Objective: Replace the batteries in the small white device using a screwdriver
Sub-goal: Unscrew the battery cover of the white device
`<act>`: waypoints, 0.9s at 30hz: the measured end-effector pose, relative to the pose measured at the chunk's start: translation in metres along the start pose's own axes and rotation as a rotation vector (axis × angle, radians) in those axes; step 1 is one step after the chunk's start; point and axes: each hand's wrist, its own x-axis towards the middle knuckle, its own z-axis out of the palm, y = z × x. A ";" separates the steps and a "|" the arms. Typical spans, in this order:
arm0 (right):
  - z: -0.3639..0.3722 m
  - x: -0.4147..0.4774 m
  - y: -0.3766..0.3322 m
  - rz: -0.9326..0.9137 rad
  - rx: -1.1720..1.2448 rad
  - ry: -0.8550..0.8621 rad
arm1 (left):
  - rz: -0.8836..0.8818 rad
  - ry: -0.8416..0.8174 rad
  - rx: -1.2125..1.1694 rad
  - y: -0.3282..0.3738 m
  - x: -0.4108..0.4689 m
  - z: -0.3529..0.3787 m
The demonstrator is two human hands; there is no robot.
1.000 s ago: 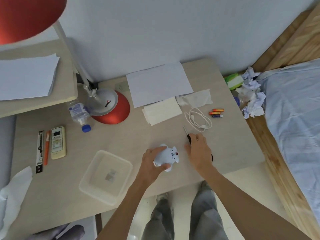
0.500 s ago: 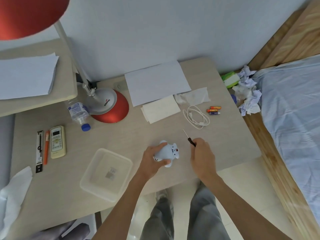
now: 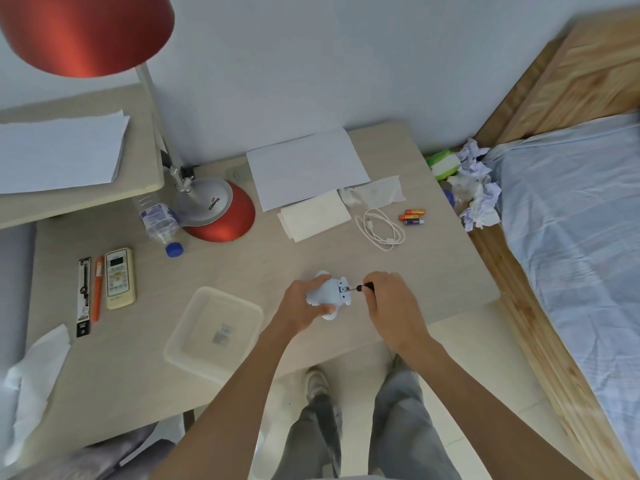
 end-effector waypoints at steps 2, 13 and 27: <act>0.000 0.002 0.001 -0.002 -0.014 0.000 | 0.000 0.009 0.023 -0.002 0.000 0.003; -0.003 0.017 0.008 -0.074 -0.071 -0.071 | 0.029 0.085 0.078 -0.001 -0.003 0.013; -0.003 0.017 0.005 -0.121 -0.087 -0.089 | -0.015 0.091 0.101 0.003 -0.002 0.012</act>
